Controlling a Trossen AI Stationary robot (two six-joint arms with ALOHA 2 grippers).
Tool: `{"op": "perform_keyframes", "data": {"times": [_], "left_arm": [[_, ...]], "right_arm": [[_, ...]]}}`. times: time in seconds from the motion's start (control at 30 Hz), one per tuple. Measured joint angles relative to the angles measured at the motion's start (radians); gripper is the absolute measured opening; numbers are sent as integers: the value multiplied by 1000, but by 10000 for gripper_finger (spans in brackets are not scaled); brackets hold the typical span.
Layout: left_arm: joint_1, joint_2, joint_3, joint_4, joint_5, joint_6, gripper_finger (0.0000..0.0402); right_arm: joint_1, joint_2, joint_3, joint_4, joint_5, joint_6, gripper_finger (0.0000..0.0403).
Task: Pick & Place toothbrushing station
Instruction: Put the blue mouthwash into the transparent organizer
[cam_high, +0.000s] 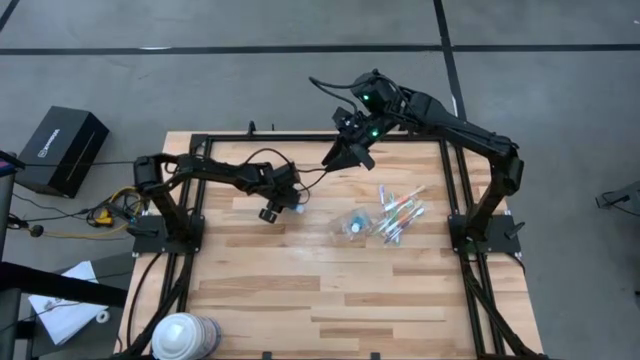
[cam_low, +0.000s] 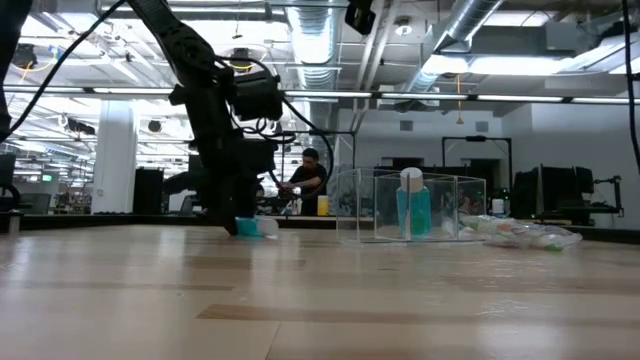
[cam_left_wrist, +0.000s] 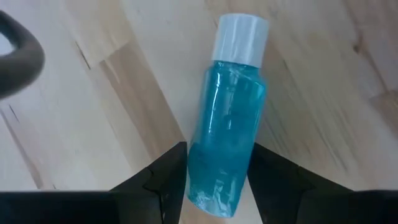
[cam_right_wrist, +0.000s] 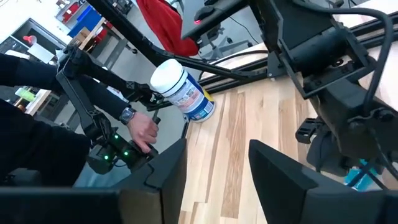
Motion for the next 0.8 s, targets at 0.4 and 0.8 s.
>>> {"op": "perform_keyframes", "data": {"times": [0.4, 0.8], "left_arm": [[50, -56, 8, -32, 15, -398, 53], [183, -435, 216, -92, 342, -835, 53]], "right_arm": [[-12, 0, 0, 51, 1, -8, 147], [-41, -56, 3, 111, 115, -90, 127]]}}
